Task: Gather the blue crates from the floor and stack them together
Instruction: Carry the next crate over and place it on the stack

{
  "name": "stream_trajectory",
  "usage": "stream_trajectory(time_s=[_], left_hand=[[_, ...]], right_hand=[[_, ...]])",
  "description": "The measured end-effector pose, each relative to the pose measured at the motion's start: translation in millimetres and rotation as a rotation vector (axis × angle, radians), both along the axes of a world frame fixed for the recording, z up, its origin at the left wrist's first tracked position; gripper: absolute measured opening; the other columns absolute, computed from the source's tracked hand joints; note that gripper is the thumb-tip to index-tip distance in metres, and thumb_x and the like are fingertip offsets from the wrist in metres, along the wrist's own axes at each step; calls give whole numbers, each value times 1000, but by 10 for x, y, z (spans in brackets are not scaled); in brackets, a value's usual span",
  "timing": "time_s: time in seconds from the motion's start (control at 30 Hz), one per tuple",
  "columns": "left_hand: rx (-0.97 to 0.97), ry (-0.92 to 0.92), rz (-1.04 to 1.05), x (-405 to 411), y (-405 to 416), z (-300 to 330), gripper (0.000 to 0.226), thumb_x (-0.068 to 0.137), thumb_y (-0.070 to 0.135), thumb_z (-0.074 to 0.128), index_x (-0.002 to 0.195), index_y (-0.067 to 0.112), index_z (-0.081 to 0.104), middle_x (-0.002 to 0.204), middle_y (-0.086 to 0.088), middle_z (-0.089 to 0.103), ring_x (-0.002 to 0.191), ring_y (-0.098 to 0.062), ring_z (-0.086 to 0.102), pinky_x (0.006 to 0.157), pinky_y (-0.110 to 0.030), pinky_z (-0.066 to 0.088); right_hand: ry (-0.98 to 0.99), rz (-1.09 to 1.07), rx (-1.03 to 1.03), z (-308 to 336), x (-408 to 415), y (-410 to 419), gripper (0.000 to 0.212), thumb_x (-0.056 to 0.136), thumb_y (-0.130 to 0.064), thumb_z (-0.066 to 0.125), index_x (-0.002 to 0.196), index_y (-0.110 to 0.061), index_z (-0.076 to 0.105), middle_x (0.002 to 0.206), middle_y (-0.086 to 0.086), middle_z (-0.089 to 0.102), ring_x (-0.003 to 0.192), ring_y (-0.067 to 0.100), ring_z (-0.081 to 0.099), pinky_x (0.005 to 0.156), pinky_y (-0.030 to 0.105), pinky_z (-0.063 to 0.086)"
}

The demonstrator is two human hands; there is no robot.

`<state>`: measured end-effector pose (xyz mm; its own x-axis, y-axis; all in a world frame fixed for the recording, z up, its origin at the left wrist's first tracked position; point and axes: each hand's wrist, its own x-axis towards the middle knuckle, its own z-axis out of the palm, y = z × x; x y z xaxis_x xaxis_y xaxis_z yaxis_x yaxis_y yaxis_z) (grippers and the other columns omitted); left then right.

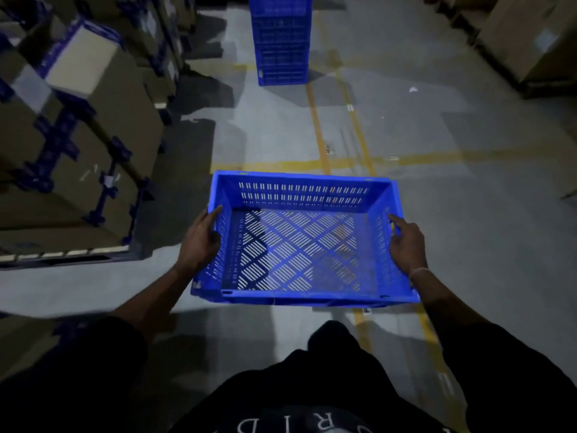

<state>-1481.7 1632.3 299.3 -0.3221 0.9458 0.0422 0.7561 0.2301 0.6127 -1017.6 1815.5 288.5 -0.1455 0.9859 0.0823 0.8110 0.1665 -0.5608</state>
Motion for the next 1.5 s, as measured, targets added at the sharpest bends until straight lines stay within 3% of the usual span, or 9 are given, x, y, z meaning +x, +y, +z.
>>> stream_trajectory(time_s=[0.2,0.3,0.4,0.53,0.63,1.03,1.5], left_hand=[[21,10,-3,-459,1543,-107,64,92,9,57,152,21,41,148,-10,46,118,-27,59,96,-47,53],[42,-7,20,-629,2330,-104,65,94,9,57,151,33,39,148,-7,46,115,-18,58,96,-42,52],[51,5,42,-811,3107,-1,68,92,7,57,146,42,35,149,-6,46,119,-19,57,99,-41,50],[45,18,86,-1165,4054,80,66,88,1,58,150,22,46,147,-12,48,118,-30,61,97,-45,52],[59,20,117,-1400,4671,140,67,87,-2,58,150,18,47,146,-13,50,120,-31,59,98,-41,48],[46,6,144,-3099,7669,-75,68,86,2,62,150,19,47,147,-14,51,119,-33,61,97,-42,50],[28,87,84,-4779,10865,393,67,87,3,61,151,17,45,143,-14,52,115,-34,61,90,-46,54]], right_hand=[[-2,6,-4,-121,-498,1585,52,88,6,53,137,-11,58,98,28,60,91,46,59,84,39,45],[8,-5,-7,-136,-740,2438,52,87,6,53,136,-11,59,96,28,58,89,45,58,85,37,44],[13,-8,-23,-52,-961,3258,53,87,6,54,136,-12,60,94,27,58,87,45,59,83,36,42],[8,27,-21,132,-1330,4320,53,86,7,54,135,-12,60,98,26,57,89,43,59,83,34,42],[1,56,-5,256,-1647,5011,53,86,8,53,136,-12,60,98,25,54,88,44,58,82,35,41],[-41,49,-15,185,-3354,7972,55,89,4,53,140,-15,55,103,26,54,94,45,58,88,39,44],[24,17,7,350,-4949,11023,56,84,8,54,137,-11,58,95,28,57,91,44,57,83,34,37]])
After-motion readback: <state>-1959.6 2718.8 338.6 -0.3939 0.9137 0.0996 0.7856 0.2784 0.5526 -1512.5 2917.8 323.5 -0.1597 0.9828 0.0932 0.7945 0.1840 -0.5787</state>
